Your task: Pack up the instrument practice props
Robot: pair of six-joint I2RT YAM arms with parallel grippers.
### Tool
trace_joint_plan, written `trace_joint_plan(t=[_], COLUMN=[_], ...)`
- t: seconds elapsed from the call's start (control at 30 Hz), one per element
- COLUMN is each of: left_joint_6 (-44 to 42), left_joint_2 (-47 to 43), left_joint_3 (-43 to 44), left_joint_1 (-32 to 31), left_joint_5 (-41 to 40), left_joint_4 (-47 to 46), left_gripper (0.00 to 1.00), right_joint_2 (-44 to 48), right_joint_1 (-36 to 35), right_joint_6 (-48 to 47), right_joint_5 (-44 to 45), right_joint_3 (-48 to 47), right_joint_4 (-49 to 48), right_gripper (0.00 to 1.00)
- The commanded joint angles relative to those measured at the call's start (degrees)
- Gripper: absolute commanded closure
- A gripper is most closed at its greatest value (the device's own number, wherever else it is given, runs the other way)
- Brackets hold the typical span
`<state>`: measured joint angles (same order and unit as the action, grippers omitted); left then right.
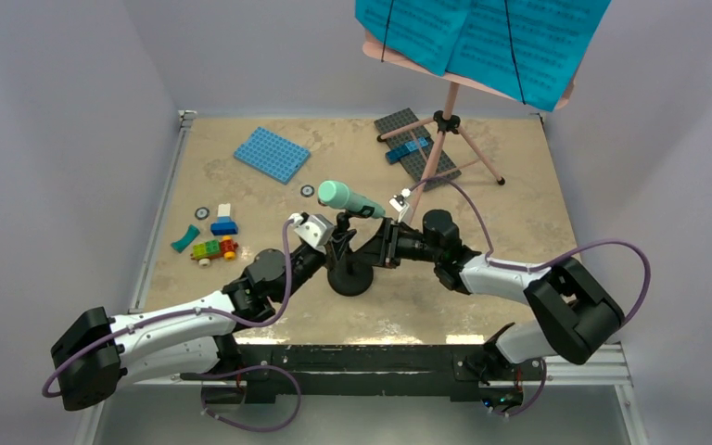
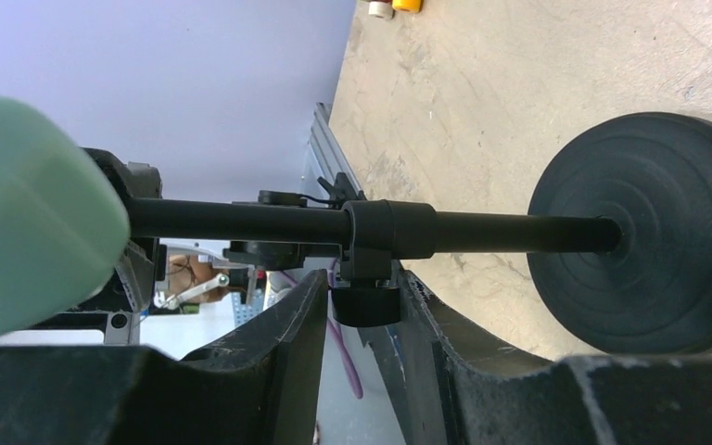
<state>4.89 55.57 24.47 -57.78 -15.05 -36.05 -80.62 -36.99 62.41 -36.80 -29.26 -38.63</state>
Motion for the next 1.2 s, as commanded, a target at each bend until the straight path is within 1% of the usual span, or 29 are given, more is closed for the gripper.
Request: trace_joint_plan(t=[0.0, 0.07, 0.17, 0.23, 0.3, 0.47, 0.53, 0.57, 0.7, 0.83, 1.03, 1.1, 1.17], left_joint_6=[2.3, 2.3, 2.3, 2.2, 2.2, 2.4, 2.7, 2.9, 3.9, 4.6, 5.4, 5.5, 5.7], left_joint_2=[0.6, 0.6, 0.5, 0.4, 0.2, 0.2, 0.2, 0.4, 0.5, 0.5, 0.6, 0.6, 0.6], left_joint_3=[2.6, 2.8, 2.7, 2.7, 2.7, 3.0, 3.2, 3.4, 3.8, 3.7, 3.3, 3.1, 2.9], left_joint_1=[-0.6, -0.8, -1.1, -1.3, -1.5, -2.2, -2.5, -2.7, -3.0, -3.1, -3.3, -3.4, -3.5], left_joint_5=[-0.8, -1.3, -1.9, -2.3, -2.7, -4.3, -5.5, -6.1, -8.9, -9.9, -10.1, -10.2, -10.4], left_joint_4=[2.6, 2.8, 3.0, 3.3, 3.8, 5.7, 6.8, 7.5, 9.7, 10.5, 10.9, 10.7, 10.6], left_gripper=[1.00, 1.00, 1.00, 1.00, 1.00, 1.00, 1.00, 1.00, 1.00, 1.00, 1.00, 1.00, 1.00], right_joint_2=[-0.6, -0.8, -1.0, -1.1, -1.3, -0.9, 0.0, 0.7, 4.7, 8.4, 11.4, 11.8, 12.6], right_joint_1=[-1.4, -1.5, -1.8, -1.9, -1.9, -2.2, -2.6, -3.0, -4.5, -7.0, -12.7, -13.8, -13.9], right_joint_6=[1.6, 1.7, 1.7, 1.4, 1.0, -1.8, -4.2, -6.8, -14.6, -23.6, -35.0, -36.7, -35.8], right_joint_5=[-0.4, -0.4, -0.2, -0.2, -0.3, 0.8, 1.7, 2.8, 9.1, 16.7, 34.5, 36.6, 35.5], right_joint_3=[-1.9, -1.8, -1.8, -1.8, -2.1, -2.6, -2.9, -2.9, -2.8, -4.5, -6.8, -8.2, -8.8], right_joint_4=[-5.3, -5.7, -5.8, -5.7, -5.3, -1.7, 0.7, 2.5, 9.0, 17.6, 26.6, 29.4, 30.4], right_gripper=[0.63, 0.64, 0.74, 0.83, 1.00, 1.00, 1.00, 1.00, 1.00, 1.00, 1.00, 1.00, 1.00])
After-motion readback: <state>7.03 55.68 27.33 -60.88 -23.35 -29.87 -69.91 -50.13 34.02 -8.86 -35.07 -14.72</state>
